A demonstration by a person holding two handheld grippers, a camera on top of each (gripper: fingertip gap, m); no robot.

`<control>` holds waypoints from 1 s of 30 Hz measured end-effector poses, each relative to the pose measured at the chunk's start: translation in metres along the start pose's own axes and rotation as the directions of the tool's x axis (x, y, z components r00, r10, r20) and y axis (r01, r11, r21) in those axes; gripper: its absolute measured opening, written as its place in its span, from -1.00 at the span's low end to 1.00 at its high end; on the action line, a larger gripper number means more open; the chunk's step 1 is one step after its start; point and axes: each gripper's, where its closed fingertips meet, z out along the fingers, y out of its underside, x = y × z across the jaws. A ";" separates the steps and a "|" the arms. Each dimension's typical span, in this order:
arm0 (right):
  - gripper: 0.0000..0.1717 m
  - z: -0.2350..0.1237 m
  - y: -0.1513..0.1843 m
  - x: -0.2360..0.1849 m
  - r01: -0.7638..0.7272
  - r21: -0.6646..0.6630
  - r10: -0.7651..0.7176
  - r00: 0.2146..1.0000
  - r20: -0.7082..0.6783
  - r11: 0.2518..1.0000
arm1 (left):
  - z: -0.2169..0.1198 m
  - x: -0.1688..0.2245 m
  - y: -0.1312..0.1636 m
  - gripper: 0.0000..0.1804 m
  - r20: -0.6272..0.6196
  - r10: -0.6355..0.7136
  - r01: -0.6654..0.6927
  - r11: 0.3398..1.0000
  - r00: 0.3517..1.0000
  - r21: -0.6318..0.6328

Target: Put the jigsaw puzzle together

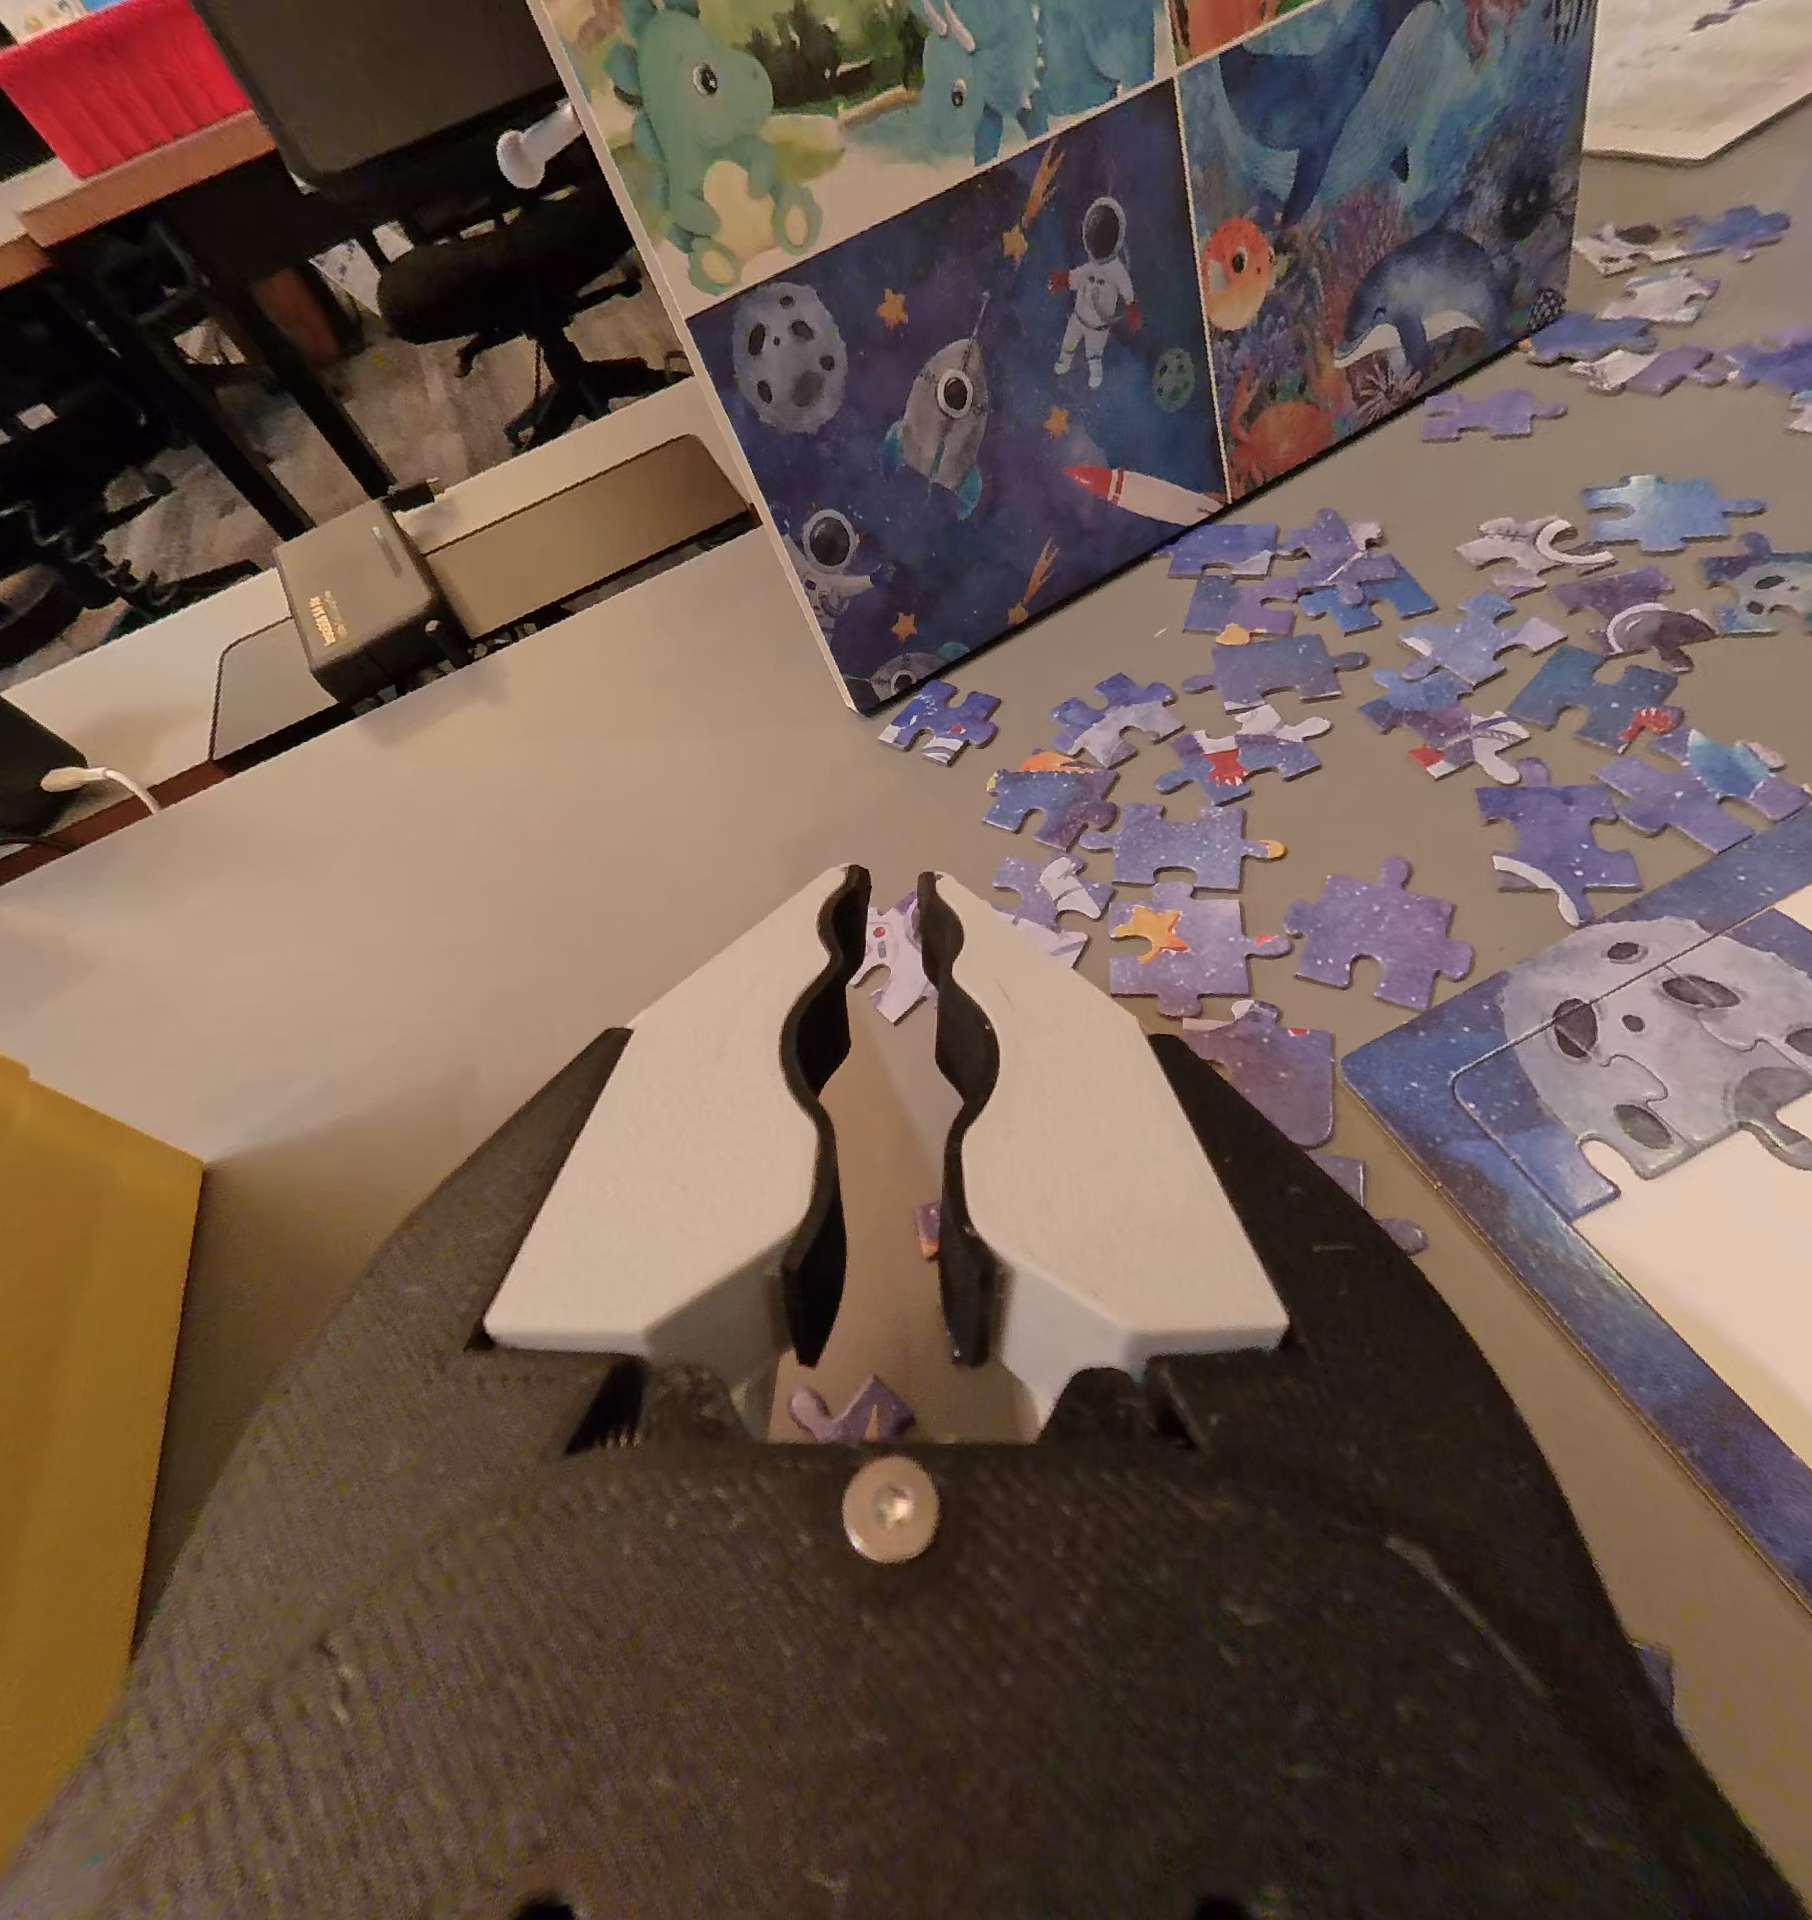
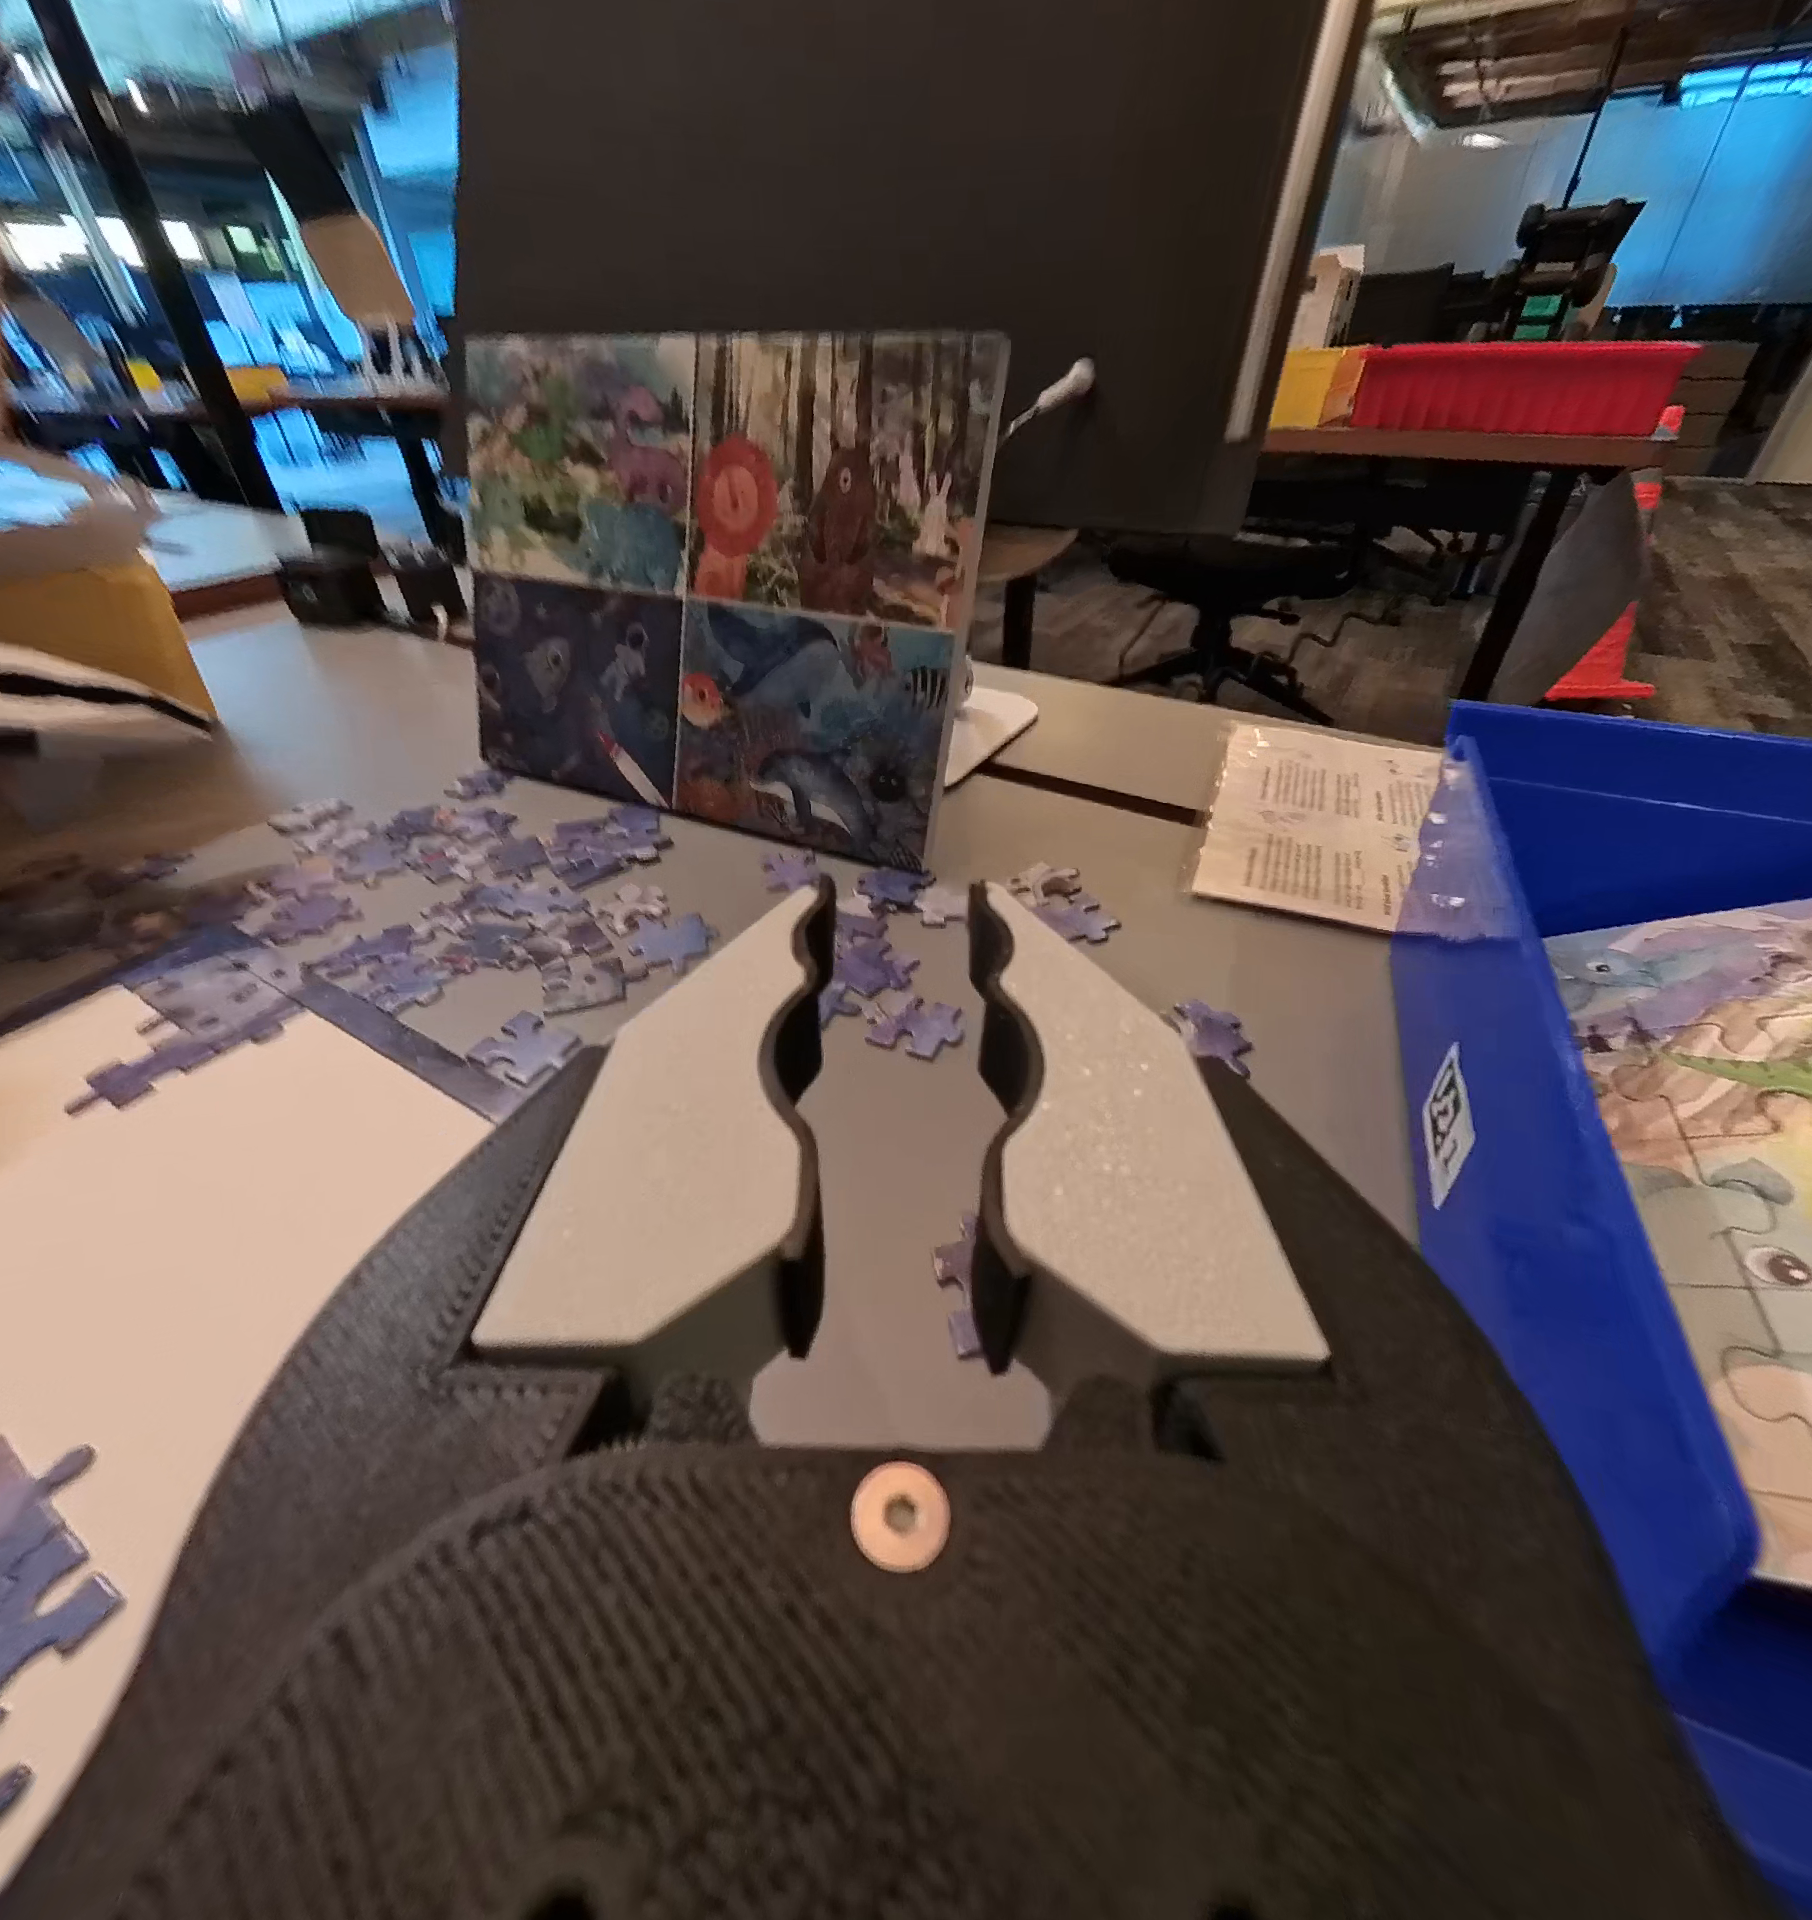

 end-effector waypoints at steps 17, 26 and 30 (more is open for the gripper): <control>-0.86 0.018 0.029 -0.024 0.161 -0.162 -0.159 0.987 0.027 0.973 | 0.001 0.004 0.000 -0.87 -0.034 -0.024 0.024 1.000 0.999 0.001; -0.99 0.028 0.045 -0.018 0.125 -0.200 -0.123 0.992 0.020 0.972 | 0.000 0.000 -0.002 -0.88 -0.022 -0.034 0.034 0.999 0.999 0.015; -0.76 0.060 0.057 -0.026 0.046 -0.280 -0.021 0.995 0.093 0.959 | -0.003 -0.003 -0.006 -0.88 -0.024 -0.055 0.056 0.998 0.998 0.039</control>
